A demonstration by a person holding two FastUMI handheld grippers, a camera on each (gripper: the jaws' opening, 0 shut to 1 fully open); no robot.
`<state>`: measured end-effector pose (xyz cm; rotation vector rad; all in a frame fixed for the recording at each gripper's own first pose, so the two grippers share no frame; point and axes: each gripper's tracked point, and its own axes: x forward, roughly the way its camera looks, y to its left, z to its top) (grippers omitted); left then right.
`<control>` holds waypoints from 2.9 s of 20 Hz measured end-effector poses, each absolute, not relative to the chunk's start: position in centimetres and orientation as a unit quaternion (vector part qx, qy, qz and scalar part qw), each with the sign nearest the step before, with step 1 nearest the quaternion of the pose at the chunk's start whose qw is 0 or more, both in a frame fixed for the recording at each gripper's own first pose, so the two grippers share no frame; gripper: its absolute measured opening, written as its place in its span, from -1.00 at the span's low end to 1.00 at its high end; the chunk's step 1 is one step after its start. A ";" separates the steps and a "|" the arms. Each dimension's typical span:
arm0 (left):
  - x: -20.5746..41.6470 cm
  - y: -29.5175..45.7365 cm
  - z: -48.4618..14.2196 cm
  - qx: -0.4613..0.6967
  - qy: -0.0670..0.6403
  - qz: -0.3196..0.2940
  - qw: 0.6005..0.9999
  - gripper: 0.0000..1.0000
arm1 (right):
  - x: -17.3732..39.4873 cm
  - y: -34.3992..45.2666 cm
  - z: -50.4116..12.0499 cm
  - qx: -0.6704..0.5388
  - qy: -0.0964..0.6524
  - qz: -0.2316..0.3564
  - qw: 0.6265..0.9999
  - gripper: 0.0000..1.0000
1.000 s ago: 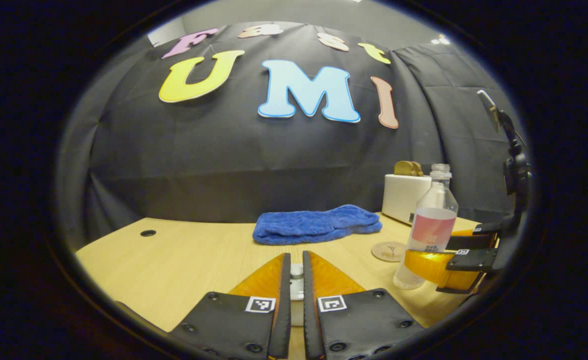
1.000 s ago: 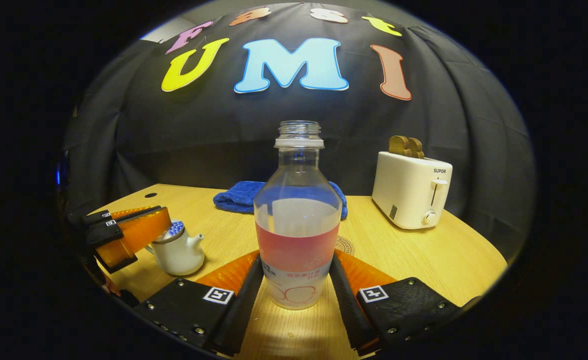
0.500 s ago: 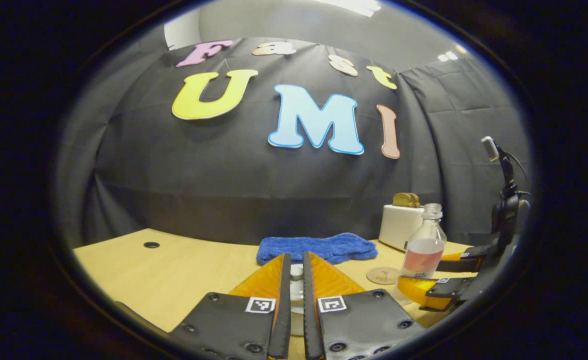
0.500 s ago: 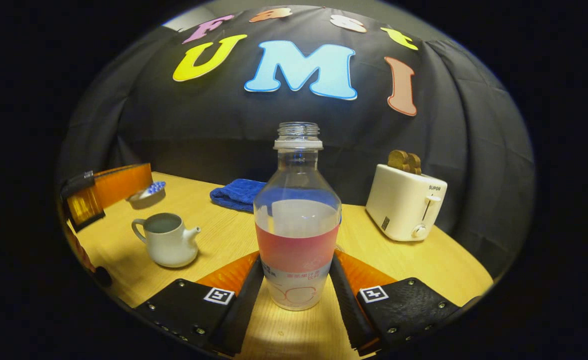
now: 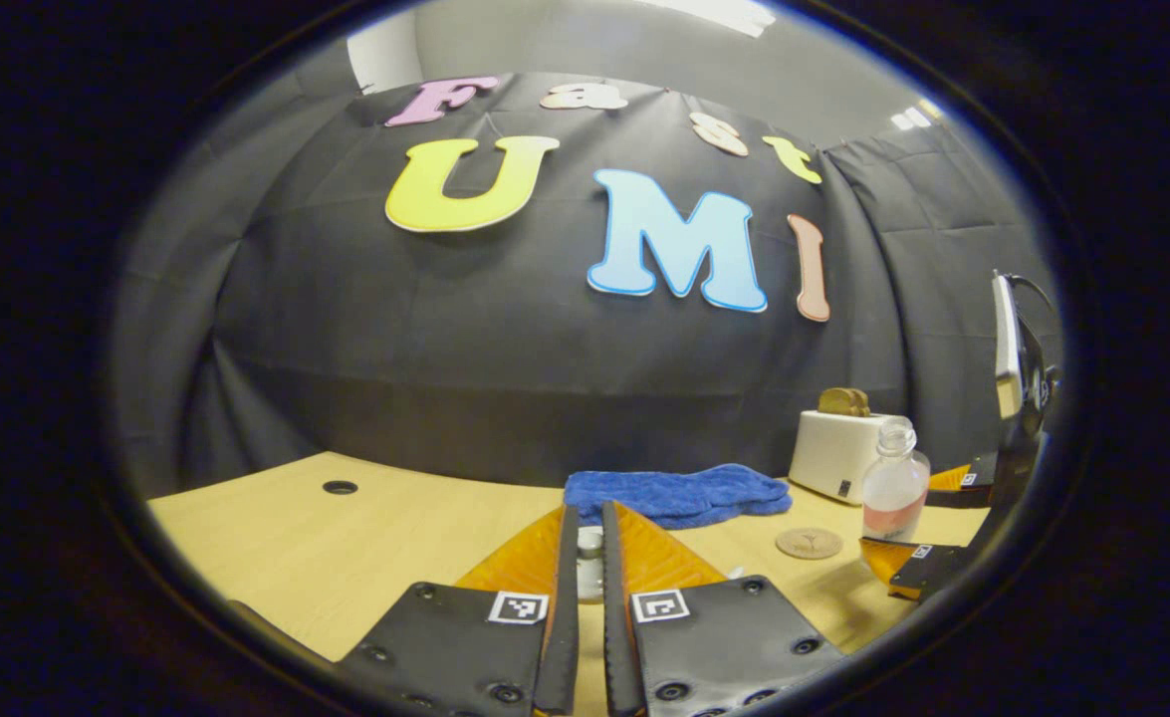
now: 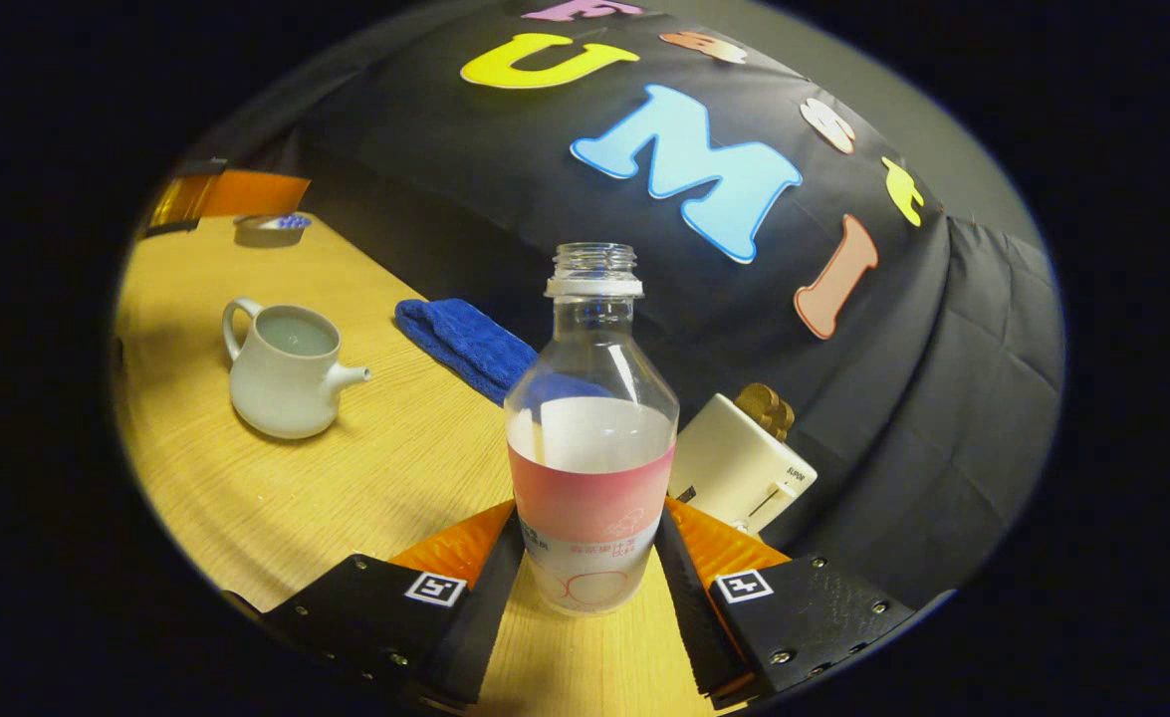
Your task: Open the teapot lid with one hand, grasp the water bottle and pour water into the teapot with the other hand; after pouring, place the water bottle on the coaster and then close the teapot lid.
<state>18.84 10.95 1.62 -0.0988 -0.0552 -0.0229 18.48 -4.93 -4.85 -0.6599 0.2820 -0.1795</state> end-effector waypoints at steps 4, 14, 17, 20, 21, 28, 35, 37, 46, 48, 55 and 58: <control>19.0 12.7 1.3 -0.079 -0.023 -0.010 0.997 -0.66 | 19.2 -4.2 -3.0 -0.423 0.121 -0.082 0.894 0.51; 19.2 17.5 0.4 -0.100 -0.017 0.026 0.995 -0.60 | 22.1 -2.0 -3.2 -0.528 0.136 -0.033 0.837 0.52; 19.2 18.3 -0.1 -0.126 -0.011 0.029 0.992 -0.60 | 22.7 -1.8 -3.0 -0.575 0.132 -0.025 0.807 0.52; 19.4 19.0 -0.8 -0.137 -0.006 0.036 0.990 -0.60 | 23.3 -1.3 -2.8 -0.600 0.129 -0.018 0.789 0.52; 19.5 19.1 -0.8 -0.139 -0.006 0.037 0.990 -0.60 | 23.5 -1.2 -2.8 -0.609 0.129 -0.016 0.783 0.52; 19.5 18.7 -0.5 -0.153 -0.012 0.028 0.988 -0.60 | 24.4 -1.1 -2.5 -0.693 0.120 -0.008 0.711 0.51; 19.6 18.5 -1.1 -0.159 -0.004 0.022 0.987 -0.60 | 25.2 -0.3 -1.1 -0.758 0.095 -0.006 0.645 0.51; 19.6 18.4 -1.0 -0.159 -0.005 0.021 0.987 -0.66 | 25.4 -0.1 -0.8 -0.771 0.090 -0.002 0.630 0.51; 19.7 18.7 -0.9 -0.168 -0.006 0.021 0.986 -0.66 | 25.9 0.5 0.8 -0.815 0.069 -0.001 0.575 0.51; 19.7 18.8 -1.0 -0.169 -0.006 0.021 0.985 -0.66 | 25.9 0.7 1.3 -0.825 0.060 -0.004 0.561 0.51; 19.7 18.9 -1.1 -0.177 -0.006 0.020 0.984 -0.60 | 26.0 2.0 2.1 -0.861 0.020 -0.008 0.508 0.51; 19.9 19.0 -1.0 -0.178 -0.006 0.021 0.984 -0.60 | 25.9 2.2 2.2 -0.868 0.008 -0.007 0.496 0.51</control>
